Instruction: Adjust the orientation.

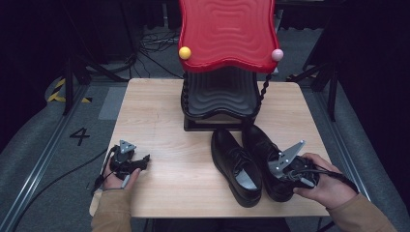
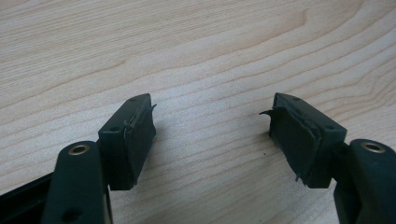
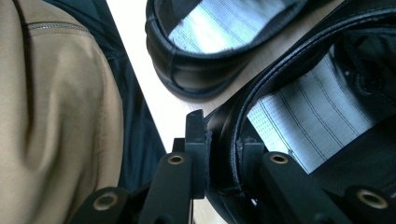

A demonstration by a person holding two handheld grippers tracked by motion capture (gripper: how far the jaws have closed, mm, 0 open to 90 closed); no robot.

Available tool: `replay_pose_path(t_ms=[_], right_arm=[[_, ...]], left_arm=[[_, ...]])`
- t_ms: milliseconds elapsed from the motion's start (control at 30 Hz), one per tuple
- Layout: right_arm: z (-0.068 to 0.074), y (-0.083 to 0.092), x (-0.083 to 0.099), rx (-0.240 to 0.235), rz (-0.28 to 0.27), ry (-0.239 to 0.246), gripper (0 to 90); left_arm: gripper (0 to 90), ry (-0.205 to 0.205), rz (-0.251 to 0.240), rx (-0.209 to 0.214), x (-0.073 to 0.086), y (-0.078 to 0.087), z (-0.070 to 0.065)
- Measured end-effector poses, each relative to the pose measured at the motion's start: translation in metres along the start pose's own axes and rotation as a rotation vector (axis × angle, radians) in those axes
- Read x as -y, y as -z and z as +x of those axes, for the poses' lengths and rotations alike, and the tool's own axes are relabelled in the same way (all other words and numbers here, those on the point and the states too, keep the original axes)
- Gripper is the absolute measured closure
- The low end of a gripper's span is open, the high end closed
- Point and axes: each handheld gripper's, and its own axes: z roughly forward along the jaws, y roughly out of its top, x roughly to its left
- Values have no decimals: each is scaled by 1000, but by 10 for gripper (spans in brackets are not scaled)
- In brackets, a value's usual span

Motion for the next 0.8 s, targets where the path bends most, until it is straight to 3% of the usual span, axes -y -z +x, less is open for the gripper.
replay_pose_path(t_ms=[200, 333, 433, 600, 733, 800], right_arm=[[-7, -26, -9, 25, -6, 23, 793], [-7, -43, -8, 18, 47, 32, 794], [-12, -43, -4, -3, 29, -7, 777], [-14, -41, -2, 16, 13, 3, 711], [-15, -22, -5, 28, -7, -31, 669], [-16, -15, -5, 34, -14, -63, 656]], left_arm=[[315, -1, 0, 0, 0, 0, 0], [314, -1, 0, 1, 0, 0, 0], [314, -1, 0, 0, 0, 0, 0], [311, -7, 33, -4, -5, 0, 1], [393, -22, 70, -29, -12, 5, 1], [413, 7, 79, -24, -16, 11, 2]])
